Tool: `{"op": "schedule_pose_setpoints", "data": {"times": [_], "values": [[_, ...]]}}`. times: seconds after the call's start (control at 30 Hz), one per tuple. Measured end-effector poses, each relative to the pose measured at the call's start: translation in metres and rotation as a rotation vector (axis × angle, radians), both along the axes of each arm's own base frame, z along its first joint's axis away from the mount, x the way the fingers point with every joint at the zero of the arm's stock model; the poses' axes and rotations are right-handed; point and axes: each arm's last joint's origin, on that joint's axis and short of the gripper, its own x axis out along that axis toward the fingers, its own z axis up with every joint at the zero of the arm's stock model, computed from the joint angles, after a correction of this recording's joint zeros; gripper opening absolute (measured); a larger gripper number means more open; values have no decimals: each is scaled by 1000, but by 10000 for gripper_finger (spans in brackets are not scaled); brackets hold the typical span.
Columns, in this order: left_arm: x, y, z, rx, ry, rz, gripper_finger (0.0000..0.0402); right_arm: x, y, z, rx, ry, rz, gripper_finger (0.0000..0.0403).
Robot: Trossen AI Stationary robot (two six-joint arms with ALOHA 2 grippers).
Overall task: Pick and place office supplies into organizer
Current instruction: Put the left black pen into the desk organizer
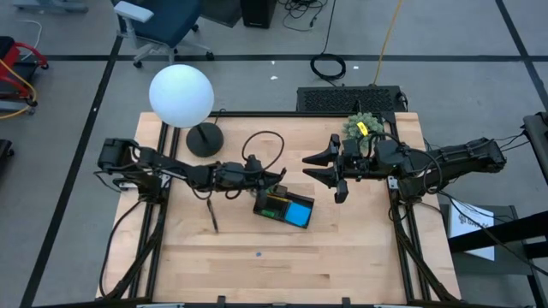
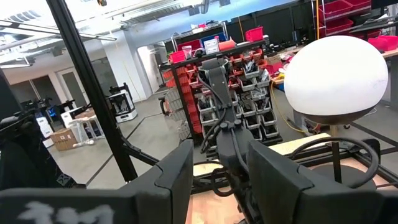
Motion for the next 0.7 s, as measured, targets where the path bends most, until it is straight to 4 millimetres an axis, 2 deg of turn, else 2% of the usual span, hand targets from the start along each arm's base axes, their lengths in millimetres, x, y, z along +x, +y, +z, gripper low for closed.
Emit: {"op": "schedule_pose_setpoints", "data": {"times": [0.23, 0.7], "values": [[2, -2, -5, -13, 1, -3, 20, 0, 0, 0, 0, 0, 0, 141], [2, -4, -7, -56, 17, -2, 32, 0, 0, 0, 0, 0, 0, 141]]}}
